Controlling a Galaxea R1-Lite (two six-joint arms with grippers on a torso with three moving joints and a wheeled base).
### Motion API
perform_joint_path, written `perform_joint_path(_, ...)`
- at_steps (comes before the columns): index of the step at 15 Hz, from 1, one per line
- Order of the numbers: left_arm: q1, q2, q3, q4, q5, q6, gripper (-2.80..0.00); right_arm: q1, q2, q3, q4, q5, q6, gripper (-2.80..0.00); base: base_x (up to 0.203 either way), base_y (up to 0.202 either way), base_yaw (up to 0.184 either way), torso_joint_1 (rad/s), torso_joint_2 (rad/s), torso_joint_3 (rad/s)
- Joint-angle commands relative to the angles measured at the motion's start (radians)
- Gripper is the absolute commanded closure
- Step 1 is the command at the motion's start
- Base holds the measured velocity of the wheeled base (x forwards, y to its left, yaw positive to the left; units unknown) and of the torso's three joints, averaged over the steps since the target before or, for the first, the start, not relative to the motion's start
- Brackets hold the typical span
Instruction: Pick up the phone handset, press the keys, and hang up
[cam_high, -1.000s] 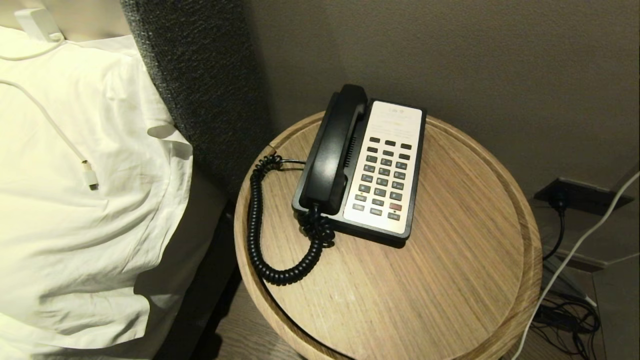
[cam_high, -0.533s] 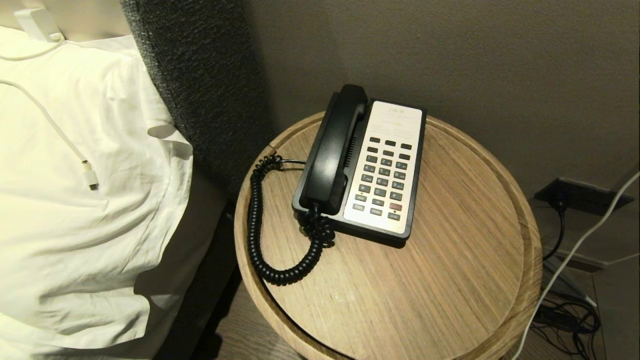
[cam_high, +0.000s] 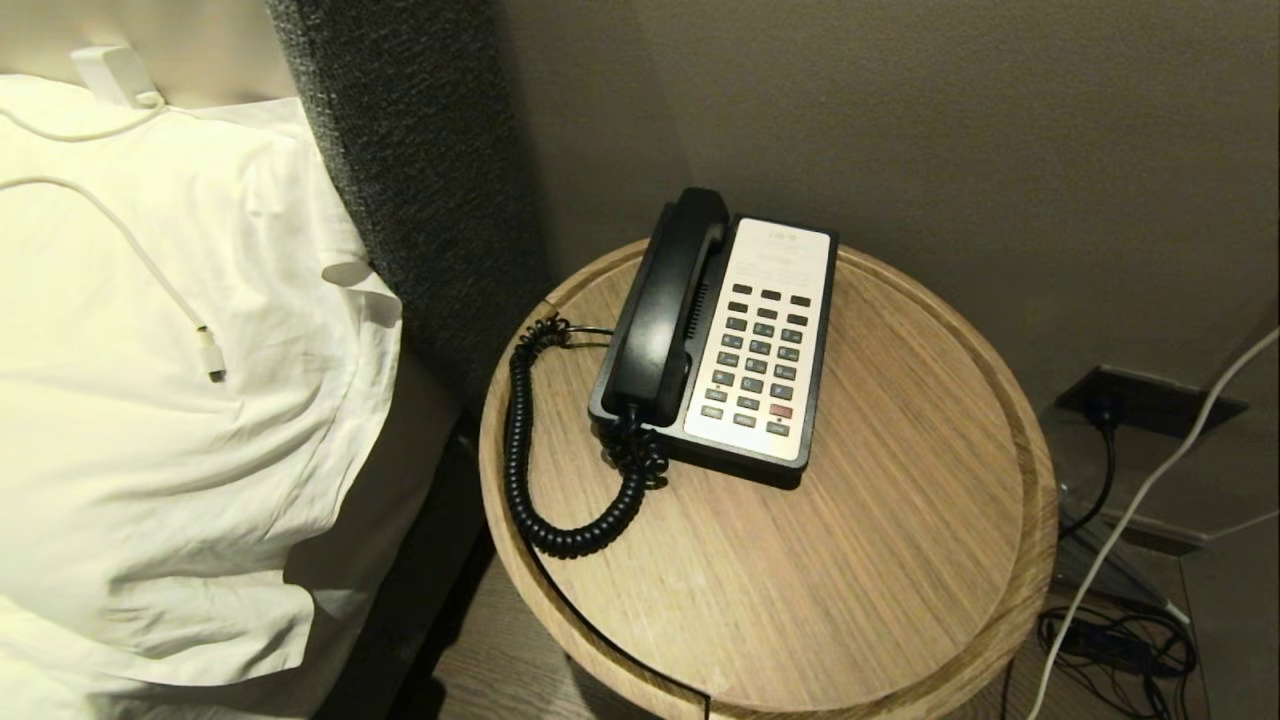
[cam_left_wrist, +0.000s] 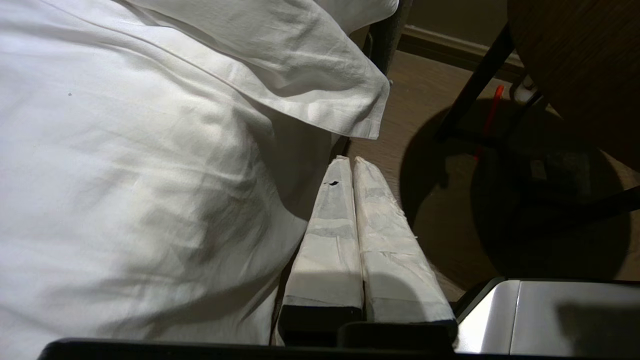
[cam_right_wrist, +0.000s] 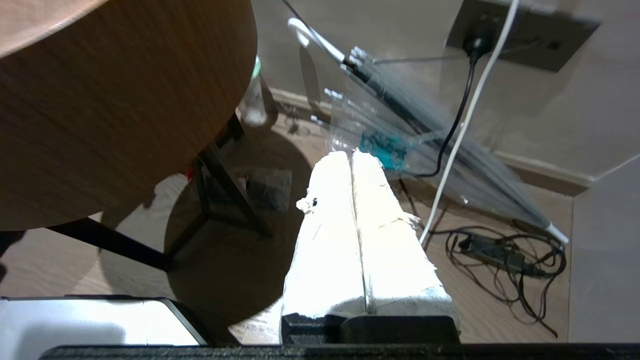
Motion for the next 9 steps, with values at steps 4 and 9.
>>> perform_joint_path(4, 0.000, 0.002, 0.000, 0.001, 0.001, -0.005, 0.00, 0.000, 0.000, 0.000, -0.001, 0.000, -0.001, 0.00, 0.000, 0.000, 0.000, 0.002, 0.00, 0.200)
perform_joint_path(9, 0.000, 0.002, 0.000, 0.001, 0.001, -0.005, 0.00, 0.002, 0.000, 0.000, 0.000, 0.000, -0.001, 0.00, 0.000, 0.000, 0.000, 0.002, 0.00, 0.204)
